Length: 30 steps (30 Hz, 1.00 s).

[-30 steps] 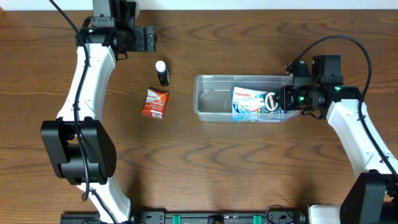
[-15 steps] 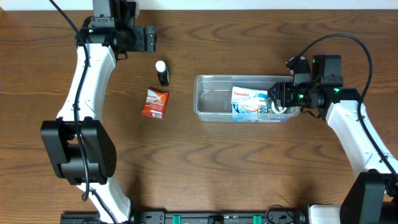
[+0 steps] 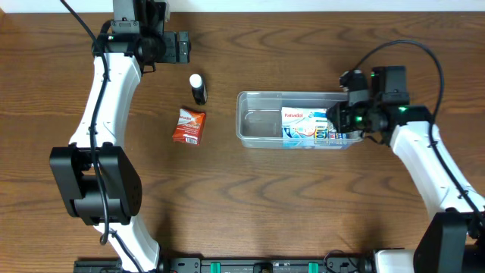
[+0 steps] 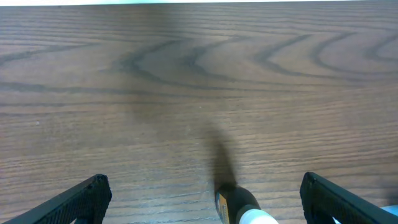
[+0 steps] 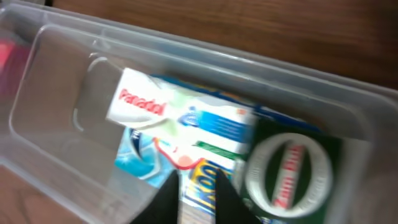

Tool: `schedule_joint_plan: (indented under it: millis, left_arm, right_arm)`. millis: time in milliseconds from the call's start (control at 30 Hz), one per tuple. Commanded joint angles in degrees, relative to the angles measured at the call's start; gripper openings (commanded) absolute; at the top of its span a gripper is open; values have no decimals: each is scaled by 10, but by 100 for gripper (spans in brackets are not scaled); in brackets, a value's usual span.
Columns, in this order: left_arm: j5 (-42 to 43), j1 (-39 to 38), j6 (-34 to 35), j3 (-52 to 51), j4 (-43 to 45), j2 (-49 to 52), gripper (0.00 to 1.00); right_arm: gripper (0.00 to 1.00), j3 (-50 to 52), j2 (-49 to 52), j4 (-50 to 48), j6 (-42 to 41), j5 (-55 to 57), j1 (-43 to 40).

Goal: Pack container

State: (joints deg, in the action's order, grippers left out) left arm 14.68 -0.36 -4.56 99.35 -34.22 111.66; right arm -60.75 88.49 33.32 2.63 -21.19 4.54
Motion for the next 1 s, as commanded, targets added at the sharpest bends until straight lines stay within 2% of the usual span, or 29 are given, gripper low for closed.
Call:
schedule_joint_plan:
  millis: [0,133,767,967]
  left_arm:
    - [3,4,-3,-7,0,4,98]
    - [3,4,-3,-7,0,4,98]
    - [3,4,-3,-7,0,4,98]
    - [3,4,-3,-7,0,4,98]
  right_arm:
    - [5,-13,0,-4,17,41,25]
    - [1,-13,0,-13,17,77,33]
    - [1,-13,75,-62,17,78,38]
    - [1,-13,76,-66,17,120,38]
